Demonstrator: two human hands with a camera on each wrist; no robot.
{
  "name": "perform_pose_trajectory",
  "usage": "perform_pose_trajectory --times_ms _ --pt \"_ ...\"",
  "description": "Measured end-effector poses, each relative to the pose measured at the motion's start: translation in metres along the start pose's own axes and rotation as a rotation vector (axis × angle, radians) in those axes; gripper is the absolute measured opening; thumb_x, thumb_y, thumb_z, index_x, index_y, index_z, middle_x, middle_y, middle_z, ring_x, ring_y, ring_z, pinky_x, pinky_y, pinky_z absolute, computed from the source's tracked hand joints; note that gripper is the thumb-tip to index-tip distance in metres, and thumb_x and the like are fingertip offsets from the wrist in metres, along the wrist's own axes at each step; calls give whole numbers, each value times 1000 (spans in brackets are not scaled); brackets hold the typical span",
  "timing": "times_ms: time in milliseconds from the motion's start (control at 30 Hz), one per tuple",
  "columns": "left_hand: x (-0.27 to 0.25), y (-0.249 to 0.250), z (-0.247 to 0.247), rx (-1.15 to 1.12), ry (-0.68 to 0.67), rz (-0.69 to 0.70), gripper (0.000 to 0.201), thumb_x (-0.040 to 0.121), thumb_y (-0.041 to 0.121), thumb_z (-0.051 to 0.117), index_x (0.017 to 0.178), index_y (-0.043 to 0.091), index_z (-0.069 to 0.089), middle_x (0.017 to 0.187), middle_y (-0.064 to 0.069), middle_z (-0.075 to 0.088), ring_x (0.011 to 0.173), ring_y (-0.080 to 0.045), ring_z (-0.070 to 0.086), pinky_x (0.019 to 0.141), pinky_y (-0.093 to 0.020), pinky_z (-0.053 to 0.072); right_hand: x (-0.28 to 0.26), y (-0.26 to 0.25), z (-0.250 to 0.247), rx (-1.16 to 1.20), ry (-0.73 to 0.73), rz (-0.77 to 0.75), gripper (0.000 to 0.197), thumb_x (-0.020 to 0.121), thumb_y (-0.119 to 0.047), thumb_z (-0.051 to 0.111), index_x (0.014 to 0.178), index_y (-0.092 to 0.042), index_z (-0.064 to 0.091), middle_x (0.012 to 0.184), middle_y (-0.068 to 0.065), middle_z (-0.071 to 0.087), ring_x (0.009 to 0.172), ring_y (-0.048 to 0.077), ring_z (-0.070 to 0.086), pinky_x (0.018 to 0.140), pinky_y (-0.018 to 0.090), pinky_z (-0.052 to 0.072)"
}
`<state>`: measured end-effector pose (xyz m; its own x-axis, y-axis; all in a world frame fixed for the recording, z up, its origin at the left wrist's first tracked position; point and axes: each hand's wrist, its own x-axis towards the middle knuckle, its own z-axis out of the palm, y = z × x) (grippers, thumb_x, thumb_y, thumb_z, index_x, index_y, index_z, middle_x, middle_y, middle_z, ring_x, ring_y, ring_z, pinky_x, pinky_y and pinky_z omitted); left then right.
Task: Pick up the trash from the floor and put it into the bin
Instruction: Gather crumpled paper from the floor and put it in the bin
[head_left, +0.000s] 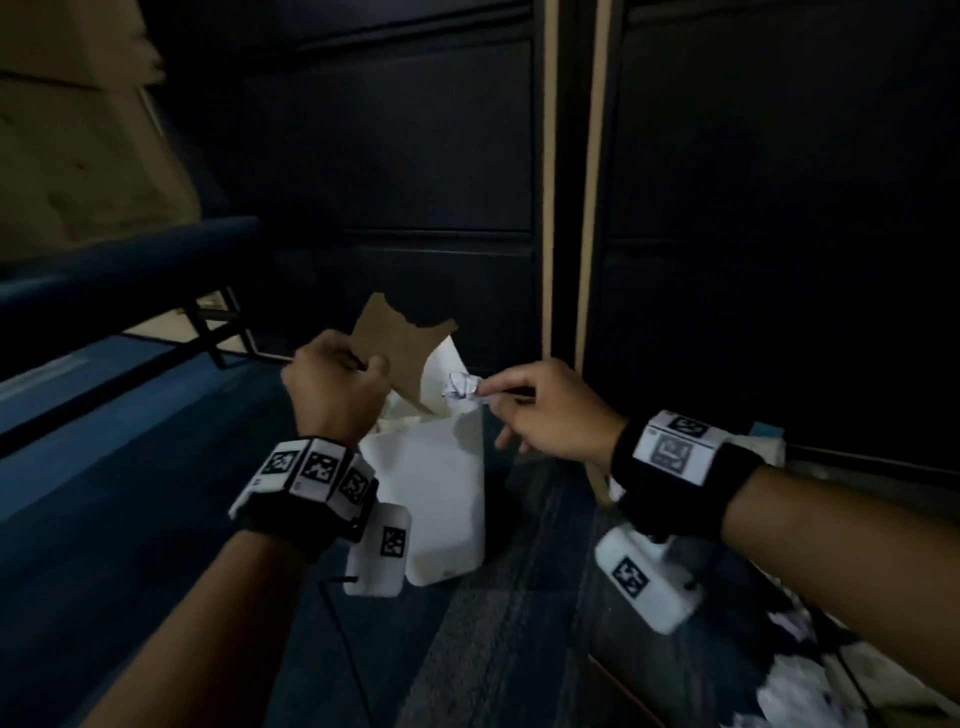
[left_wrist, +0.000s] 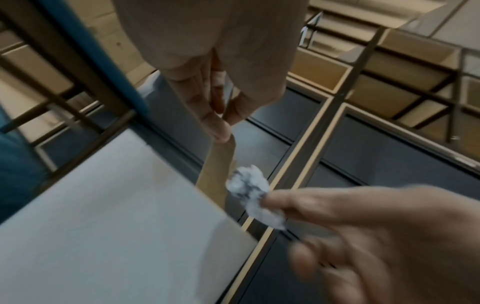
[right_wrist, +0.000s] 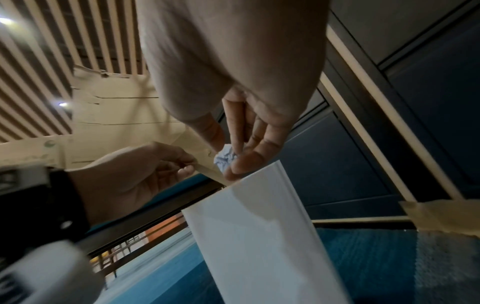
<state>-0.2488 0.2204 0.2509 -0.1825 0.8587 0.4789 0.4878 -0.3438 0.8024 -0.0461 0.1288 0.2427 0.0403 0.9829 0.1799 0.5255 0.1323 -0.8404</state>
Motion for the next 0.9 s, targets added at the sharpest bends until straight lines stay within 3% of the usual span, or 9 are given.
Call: perform_pose_trajectory --times_ms 100,233,300,400,467,600,733,833,900 --pt "1 -12 8 9 -5 -93 17 60 34 56 59 17 54 55 0 66 67 -21 68 77 -38 57 23 -3 23 5 -9 41 29 92 -10 57 120 -12 66 105 5 69 62 12 70 49 22 52" --pt "-3 -15 19 24 -45 -160 16 73 29 71 77 13 69 68 1 69 80 -21 69 86 -35 55 44 1 40 68 -87 114 47 89 -3 55 135 -15 55 121 9 60 71 24 73 61 37 61" --pt "-5 -18 21 21 -74 -167 29 75 36 75 89 11 72 75 2 70 89 -18 68 92 -33 52 48 5 39 76 -134 103 56 90 3 51 140 -21 48 131 9 54 71 27 73 60 36 60" --pt "-13 -20 19 -1 -50 -93 27 77 34 74 90 11 70 75 4 70 79 -11 69 87 -34 55 43 17 30 87 -91 54 49 94 0 49 140 -18 48 147 3 45 63 25 71 54 32 56" --pt "-27 -18 18 -27 -67 -1 11 79 25 72 80 15 67 68 5 70 65 -8 69 78 -36 58 32 30 20 129 -55 40 39 95 -4 54 132 -14 54 141 -1 52 67 28 72 55 37 57" --pt "-76 -14 24 -82 -338 77 11 82 13 72 72 13 66 60 -1 68 52 -12 68 59 -37 59 -10 61 3 128 -22 67 21 92 -9 63 113 -13 64 115 0 67 75 28 72 58 40 59" --pt "-141 -32 40 18 -692 143 11 77 13 72 70 22 69 64 0 69 56 -15 66 58 -36 57 -67 101 -3 20 -150 126 16 90 -13 68 105 -13 67 99 3 70 74 20 72 55 29 56" --pt "-188 -50 48 121 -888 237 10 76 13 70 76 22 70 70 7 69 61 -9 63 59 -29 54 -110 126 -2 -95 -284 148 16 88 -12 71 103 -8 70 89 -1 69 68 -2 66 55 12 47" --pt "-218 -62 52 136 -986 292 6 77 15 68 78 21 69 72 10 68 62 -7 62 60 -26 52 -135 143 1 -142 -372 179 16 87 -11 71 103 -8 70 89 -4 68 66 -12 61 56 7 44"
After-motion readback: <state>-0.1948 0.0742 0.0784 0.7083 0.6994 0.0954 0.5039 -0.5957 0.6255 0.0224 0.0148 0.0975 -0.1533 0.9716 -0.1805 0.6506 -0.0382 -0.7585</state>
